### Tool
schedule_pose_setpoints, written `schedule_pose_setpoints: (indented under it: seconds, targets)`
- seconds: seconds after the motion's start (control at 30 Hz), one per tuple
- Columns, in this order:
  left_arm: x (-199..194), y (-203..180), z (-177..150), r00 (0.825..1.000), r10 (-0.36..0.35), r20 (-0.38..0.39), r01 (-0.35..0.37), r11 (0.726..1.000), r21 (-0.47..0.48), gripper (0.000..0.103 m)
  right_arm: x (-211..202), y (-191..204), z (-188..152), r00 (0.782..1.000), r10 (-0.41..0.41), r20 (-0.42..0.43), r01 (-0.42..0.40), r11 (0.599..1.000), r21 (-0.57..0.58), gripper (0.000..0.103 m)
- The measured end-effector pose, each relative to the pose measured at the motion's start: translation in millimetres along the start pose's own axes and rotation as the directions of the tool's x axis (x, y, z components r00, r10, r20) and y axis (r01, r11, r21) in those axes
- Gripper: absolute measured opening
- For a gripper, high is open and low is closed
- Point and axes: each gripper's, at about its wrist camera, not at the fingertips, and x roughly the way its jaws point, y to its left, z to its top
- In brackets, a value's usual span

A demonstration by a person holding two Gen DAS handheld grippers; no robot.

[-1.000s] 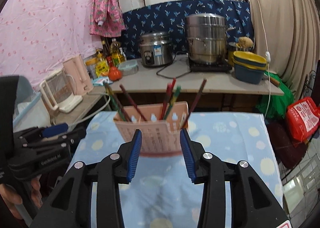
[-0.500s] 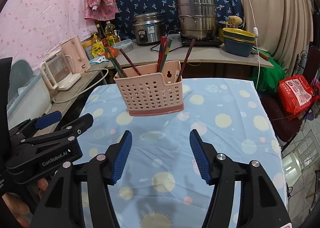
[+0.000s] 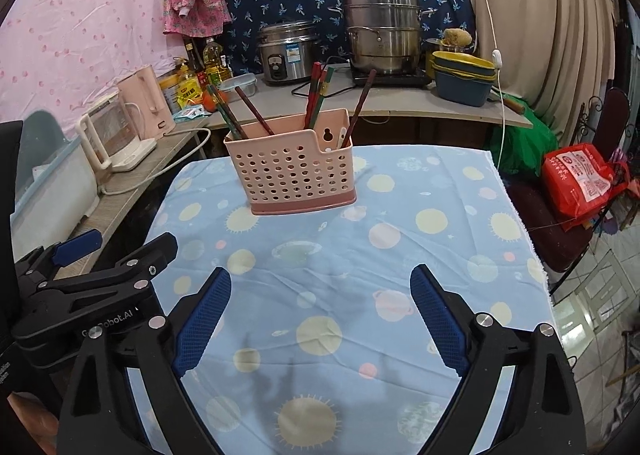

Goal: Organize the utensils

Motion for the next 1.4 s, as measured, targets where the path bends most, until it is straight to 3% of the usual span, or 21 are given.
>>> schedule_pose_setpoints:
  seconds: [0.07,1.4]
  targets:
    - [0,1,-2,1.0,0.007,-0.003,-0.007,1.0,-0.008,0.096,-1,-1,-2,1.0,-0.014,0.007,0.014,1.0,-0.001,0.096]
    - [13,0,-17,0.997,0.052,-0.053,-0.053,0.998,-0.026,0.096,9,0,-13,0.997,-0.079,-0.005,0.079,0.997,-0.02,0.096]
